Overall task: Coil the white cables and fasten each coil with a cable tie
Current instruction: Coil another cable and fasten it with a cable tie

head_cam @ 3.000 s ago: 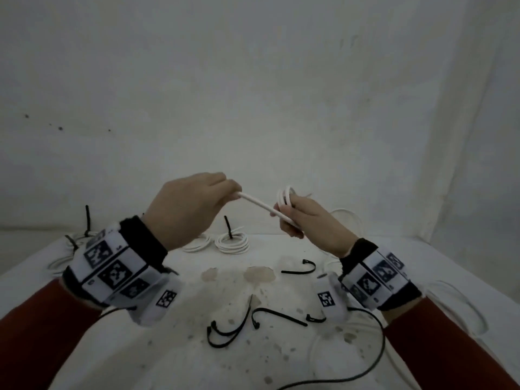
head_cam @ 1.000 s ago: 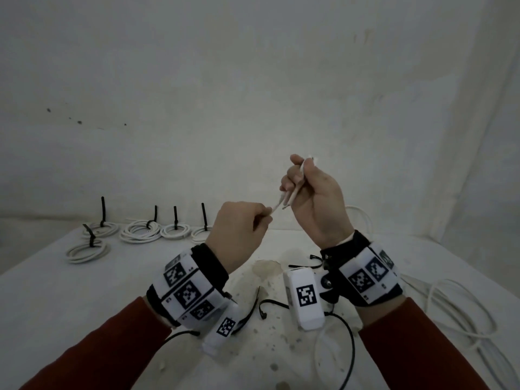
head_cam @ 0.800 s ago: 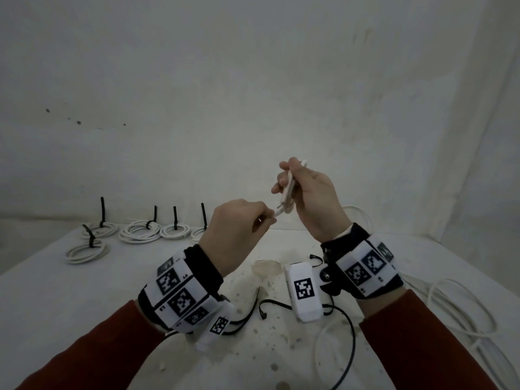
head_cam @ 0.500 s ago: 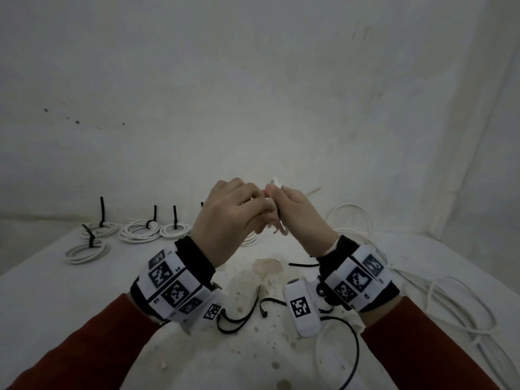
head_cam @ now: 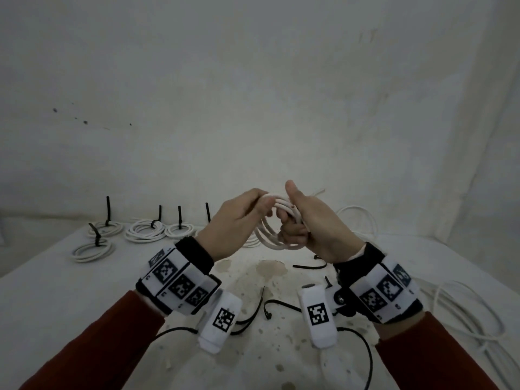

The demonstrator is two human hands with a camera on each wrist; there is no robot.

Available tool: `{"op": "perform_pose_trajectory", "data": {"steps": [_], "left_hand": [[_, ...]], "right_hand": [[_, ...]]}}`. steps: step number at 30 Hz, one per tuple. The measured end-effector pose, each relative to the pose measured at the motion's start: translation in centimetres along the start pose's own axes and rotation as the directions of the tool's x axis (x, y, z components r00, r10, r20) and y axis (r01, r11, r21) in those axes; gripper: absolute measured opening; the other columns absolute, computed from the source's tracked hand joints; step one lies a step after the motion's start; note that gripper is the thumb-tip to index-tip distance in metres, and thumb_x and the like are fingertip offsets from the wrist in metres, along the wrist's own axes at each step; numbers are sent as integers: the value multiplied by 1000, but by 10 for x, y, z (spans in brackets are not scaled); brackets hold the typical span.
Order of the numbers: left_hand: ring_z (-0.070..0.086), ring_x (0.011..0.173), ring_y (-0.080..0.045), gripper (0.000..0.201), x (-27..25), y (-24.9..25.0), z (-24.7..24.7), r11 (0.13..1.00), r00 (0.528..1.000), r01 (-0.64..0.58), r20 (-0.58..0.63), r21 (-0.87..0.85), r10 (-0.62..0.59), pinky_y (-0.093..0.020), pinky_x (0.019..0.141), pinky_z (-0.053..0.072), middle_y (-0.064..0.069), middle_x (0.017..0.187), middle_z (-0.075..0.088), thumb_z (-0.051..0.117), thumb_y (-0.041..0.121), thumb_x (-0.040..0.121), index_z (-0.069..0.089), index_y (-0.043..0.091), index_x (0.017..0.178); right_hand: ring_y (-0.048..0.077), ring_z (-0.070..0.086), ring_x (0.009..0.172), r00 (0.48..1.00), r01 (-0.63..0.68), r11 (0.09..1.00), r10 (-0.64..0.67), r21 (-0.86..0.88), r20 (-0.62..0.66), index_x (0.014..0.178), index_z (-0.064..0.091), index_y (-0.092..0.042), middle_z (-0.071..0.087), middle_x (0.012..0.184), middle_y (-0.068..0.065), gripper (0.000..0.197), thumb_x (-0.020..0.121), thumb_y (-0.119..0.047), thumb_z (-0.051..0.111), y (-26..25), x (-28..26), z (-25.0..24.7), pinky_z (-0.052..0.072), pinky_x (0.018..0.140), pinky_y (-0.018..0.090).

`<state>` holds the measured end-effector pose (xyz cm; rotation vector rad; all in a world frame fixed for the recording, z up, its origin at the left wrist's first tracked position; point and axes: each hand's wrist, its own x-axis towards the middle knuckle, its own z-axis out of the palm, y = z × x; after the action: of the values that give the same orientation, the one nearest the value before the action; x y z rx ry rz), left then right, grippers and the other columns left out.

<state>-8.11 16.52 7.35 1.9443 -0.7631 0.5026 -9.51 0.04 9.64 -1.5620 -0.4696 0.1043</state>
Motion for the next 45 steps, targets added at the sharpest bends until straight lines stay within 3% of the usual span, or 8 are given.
{"op": "perform_pose_trajectory", "data": {"steps": [7, 12, 21, 25, 30, 33, 38, 45], "left_hand": [[54, 51, -14, 20, -8, 9, 15, 891, 961, 250, 207, -380, -181, -31, 64, 49, -1, 57, 55, 50, 22, 96, 57, 8, 83], [46, 45, -9, 26, -8, 17, 33, 878, 942, 326, 194, -350, -273, -34, 62, 50, 10, 52, 46, 53, 32, 94, 52, 8, 83], [27, 40, -6, 37, -1, -10, 36, 766, 895, 273, -138, -582, -424, -21, 45, 38, 13, 45, 29, 44, 31, 98, 36, 15, 66], [24, 40, -6, 37, 7, -25, 28, 716, 857, 169, -258, -678, -447, -21, 46, 40, 12, 47, 25, 40, 33, 99, 32, 16, 67], [24, 41, -6, 39, 13, -43, 21, 699, 785, 42, -408, -714, -465, -20, 46, 38, 12, 47, 24, 35, 32, 100, 30, 15, 66], [25, 42, -6, 39, 12, -54, 18, 674, 755, 0, -442, -738, -485, -22, 50, 39, 10, 48, 25, 34, 31, 101, 30, 14, 67], [31, 42, -9, 35, 13, -64, 15, 588, 799, 18, -342, -809, -495, -26, 58, 45, 6, 49, 31, 35, 29, 102, 39, 12, 71], [33, 41, -11, 34, 13, -55, 14, 452, 913, 118, -82, -884, -399, -25, 53, 46, 3, 48, 34, 36, 33, 97, 46, 9, 75]], "right_hand": [[19, 34, 25, 914, 22, 998, -46, -65, -402, 67, 55, -4, 50, 43, 13, 55, 103, -39, 32, 4, 5, -5, 33, 34, 21], [17, 37, 23, 854, -36, 977, -80, -211, -514, 75, 51, -5, 50, 59, 13, 46, 101, -39, 33, 12, 19, -3, 33, 31, 21], [30, 55, 65, 856, 127, 990, -79, 61, -511, 85, 49, -8, 51, 76, 8, 45, 103, -45, 29, 30, 20, 3, 53, 60, 41], [21, 57, 60, 860, 81, 984, 12, 159, -511, 94, 48, -10, 54, 74, 7, 43, 100, -50, 32, 42, 23, 5, 54, 65, 39], [32, 62, 71, 954, -62, 890, 186, 452, -235, 95, 48, -9, 58, 77, 12, 19, 92, -24, 58, 48, 26, -5, 54, 75, 47], [30, 65, 82, 988, -105, 944, 134, 312, -73, 94, 53, -6, 63, 86, 13, 2, 93, -5, 54, 54, 26, -8, 57, 80, 45], [28, 68, 84, 983, 44, 990, -19, 135, -182, 110, 58, -4, 55, 86, 12, 17, 96, 0, 49, 60, 29, -12, 59, 71, 31], [25, 70, 63, 814, 308, 951, -254, 19, -522, 109, 60, -1, 65, 86, 13, 22, 88, -1, 64, 64, 33, -17, 53, 55, 22]]}}
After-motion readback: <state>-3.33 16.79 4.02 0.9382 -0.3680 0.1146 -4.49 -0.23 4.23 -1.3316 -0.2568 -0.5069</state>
